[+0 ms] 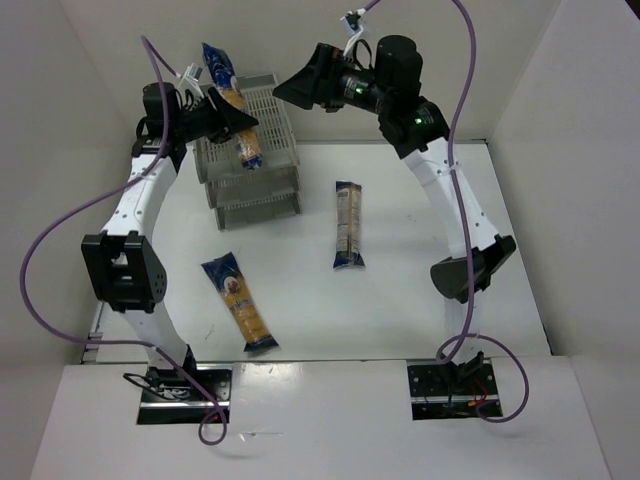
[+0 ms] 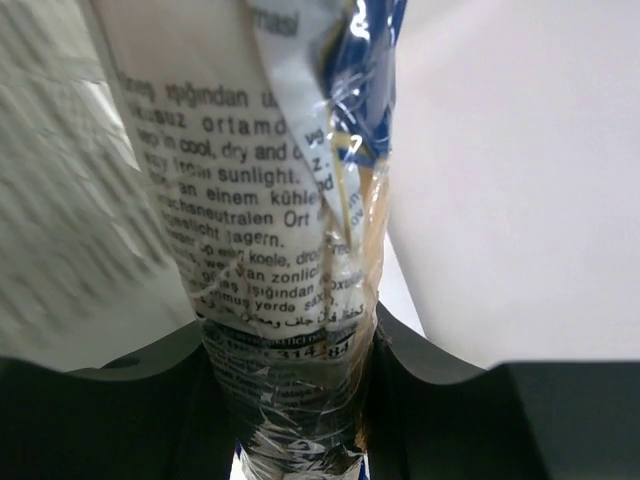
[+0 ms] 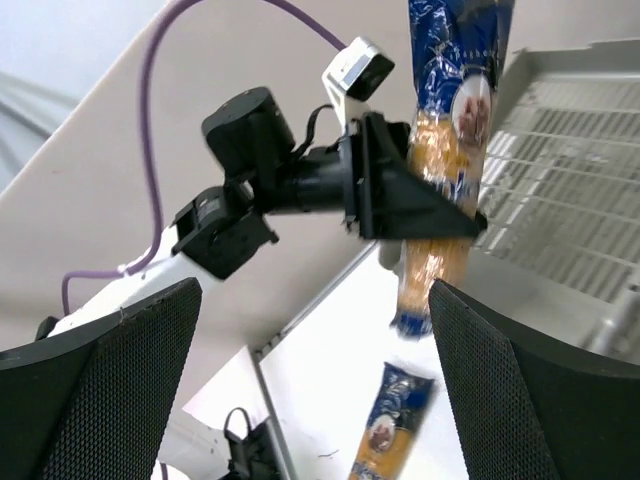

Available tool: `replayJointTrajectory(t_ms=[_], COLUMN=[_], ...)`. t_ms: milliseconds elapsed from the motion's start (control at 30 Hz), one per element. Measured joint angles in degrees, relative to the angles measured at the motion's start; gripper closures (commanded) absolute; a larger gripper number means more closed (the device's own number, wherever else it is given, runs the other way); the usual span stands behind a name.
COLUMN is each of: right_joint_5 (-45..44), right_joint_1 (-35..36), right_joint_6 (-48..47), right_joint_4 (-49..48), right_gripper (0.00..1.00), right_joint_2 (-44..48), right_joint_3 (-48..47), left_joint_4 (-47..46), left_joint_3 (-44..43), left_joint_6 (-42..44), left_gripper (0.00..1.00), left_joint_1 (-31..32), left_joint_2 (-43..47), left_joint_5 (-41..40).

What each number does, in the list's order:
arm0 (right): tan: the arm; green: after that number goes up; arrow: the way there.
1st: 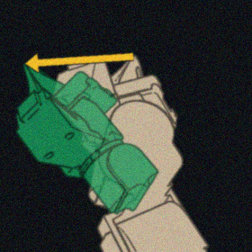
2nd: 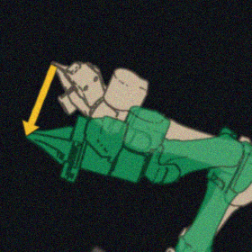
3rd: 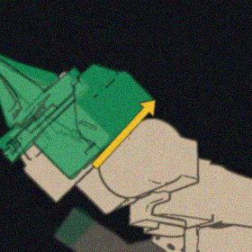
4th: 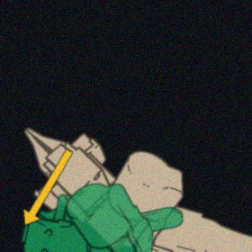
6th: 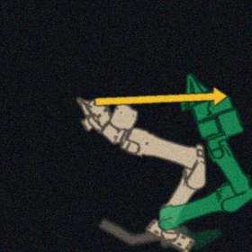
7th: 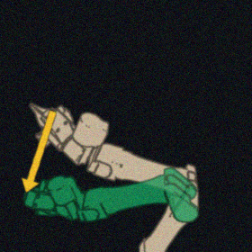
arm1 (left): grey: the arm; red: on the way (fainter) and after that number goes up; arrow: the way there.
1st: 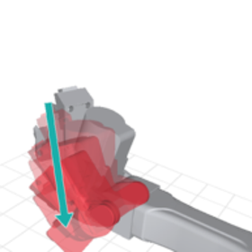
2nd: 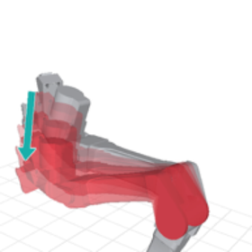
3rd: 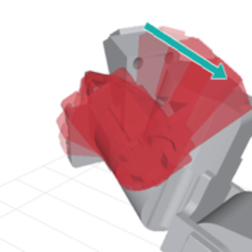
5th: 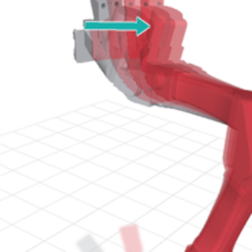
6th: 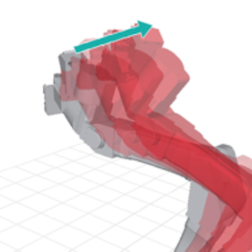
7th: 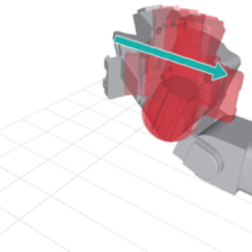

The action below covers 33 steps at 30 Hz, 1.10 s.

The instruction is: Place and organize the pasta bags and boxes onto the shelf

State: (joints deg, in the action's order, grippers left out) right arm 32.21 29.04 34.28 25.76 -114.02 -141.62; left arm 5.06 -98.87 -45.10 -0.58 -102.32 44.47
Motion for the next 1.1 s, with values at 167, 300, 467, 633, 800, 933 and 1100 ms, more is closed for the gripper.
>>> replayJointTrajectory(t_ms=[167,300,467,633,800,933,1100], right_joint_5=[-1.44,-1.64,-1.81,-4.22,-13.46,-22.91,-32.44], right_joint_1=[-1.07,-1.07,-1.07,-1.07,-1.07,-1.07,-1.07], right_joint_6=[-1.77,-2.56,-3.26,-4.74,-8.61,-12.85,-16.87], right_joint_4=[0.13,0.66,1.03,1.64,3.26,3.85,5.07], right_gripper=[0.00,0.00,0.00,0.00,0.00,0.00,0.00], right_joint_2=[4.39,6.12,6.54,7.02,9.05,11.96,17.03], right_joint_3=[6.34,10.36,13.11,14.95,19.23,26.62,43.15], left_joint_4=[2.91,4.26,5.81,6.25,7.15,7.15,7.91], left_joint_3=[-7.80,-12.02,-12.94,-13.27,-14.91,-19.52,-19.21], left_joint_6=[1.42,3.23,5.66,7.56,12.48,18.10,26.40], left_gripper=[0.84,0.83,0.63,0.11,0.00,0.00,0.00], left_joint_1=[-0.24,-0.24,-0.46,-1.05,-2.16,-2.49,-2.49], left_joint_2=[-7.23,-10.95,-12.13,-12.13,-12.13,-11.43,-4.87], left_joint_5=[-4.46,-6.73,-8.83,-10.73,-15.52,-21.68,-29.51])
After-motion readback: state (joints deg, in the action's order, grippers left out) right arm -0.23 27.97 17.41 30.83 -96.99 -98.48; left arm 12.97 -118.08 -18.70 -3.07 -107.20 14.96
